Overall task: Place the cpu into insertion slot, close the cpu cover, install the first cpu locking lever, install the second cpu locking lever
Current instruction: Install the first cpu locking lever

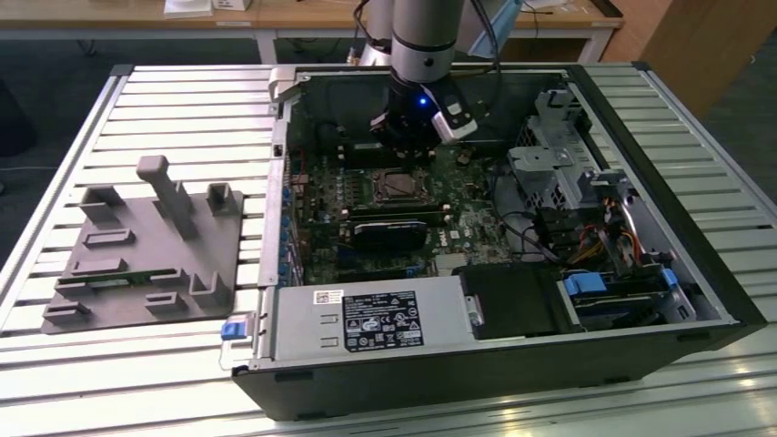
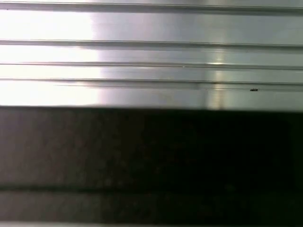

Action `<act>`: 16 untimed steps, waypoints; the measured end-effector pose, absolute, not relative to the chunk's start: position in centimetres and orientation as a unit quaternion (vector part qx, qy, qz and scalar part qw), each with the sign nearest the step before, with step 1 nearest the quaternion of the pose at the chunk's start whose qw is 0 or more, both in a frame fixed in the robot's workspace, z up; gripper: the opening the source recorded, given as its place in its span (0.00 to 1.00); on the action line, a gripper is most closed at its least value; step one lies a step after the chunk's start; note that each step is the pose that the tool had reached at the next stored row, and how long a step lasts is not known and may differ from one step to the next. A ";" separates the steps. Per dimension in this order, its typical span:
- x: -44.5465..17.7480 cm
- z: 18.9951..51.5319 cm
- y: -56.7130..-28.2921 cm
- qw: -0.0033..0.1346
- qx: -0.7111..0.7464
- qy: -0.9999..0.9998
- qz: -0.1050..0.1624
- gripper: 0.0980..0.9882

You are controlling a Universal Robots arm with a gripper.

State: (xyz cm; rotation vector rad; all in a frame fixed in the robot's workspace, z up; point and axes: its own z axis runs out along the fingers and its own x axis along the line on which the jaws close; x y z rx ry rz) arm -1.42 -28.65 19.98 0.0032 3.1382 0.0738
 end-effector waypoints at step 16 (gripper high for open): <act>-1.3 19.7 -28.5 0.001 0.001 1.000 0.008 0.01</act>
